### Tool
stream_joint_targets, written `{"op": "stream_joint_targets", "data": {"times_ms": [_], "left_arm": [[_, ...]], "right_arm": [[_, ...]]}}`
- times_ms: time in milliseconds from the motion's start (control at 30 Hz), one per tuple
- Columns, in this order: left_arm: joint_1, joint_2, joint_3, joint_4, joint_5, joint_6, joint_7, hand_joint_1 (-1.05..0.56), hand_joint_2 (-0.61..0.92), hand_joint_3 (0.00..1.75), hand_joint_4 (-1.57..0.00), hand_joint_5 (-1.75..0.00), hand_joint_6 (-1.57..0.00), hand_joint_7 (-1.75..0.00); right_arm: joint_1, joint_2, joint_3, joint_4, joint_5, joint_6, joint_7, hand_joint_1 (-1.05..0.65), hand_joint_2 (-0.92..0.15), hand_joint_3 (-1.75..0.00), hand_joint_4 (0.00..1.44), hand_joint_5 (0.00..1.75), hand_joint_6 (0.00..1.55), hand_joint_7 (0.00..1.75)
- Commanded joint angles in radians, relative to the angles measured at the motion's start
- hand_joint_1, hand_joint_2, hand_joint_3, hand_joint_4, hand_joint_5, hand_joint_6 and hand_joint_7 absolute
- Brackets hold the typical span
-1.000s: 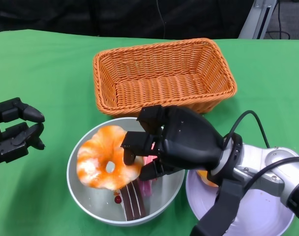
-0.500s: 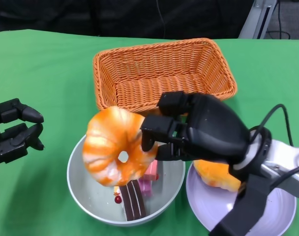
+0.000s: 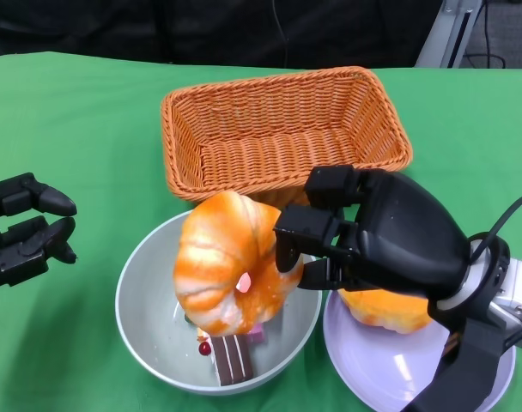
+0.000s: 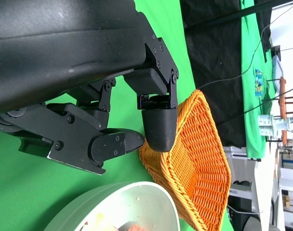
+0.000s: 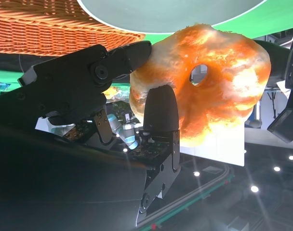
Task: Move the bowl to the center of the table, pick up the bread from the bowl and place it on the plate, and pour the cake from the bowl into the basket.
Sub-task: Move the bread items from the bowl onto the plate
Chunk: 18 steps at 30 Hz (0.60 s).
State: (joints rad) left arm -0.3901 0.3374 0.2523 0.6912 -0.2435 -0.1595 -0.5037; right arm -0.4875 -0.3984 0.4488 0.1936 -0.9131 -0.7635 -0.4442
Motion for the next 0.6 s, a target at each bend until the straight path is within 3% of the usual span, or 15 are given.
{"op": "stream_joint_targets", "data": {"times_ms": [33,600], "left_arm": [[-0.006,0.022,0.011,0.009,-0.005,-0.003,-0.002,-0.09,0.81,0.57,-0.71,-1.51,-0.73,-1.21],[-0.013,0.03,0.012,0.023,-0.004,-0.007,-0.009,-0.08,0.8,0.58,-0.72,-1.5,-0.74,-1.21]], "right_arm": [[0.014,-0.02,-0.02,-0.008,0.009,-0.01,0.006,-0.18,-0.8,0.0,0.75,1.75,0.55,1.75],[0.131,-0.058,-0.118,-0.09,0.083,-0.004,0.101,-0.16,-0.85,-0.03,0.75,1.75,0.56,1.72]]}}
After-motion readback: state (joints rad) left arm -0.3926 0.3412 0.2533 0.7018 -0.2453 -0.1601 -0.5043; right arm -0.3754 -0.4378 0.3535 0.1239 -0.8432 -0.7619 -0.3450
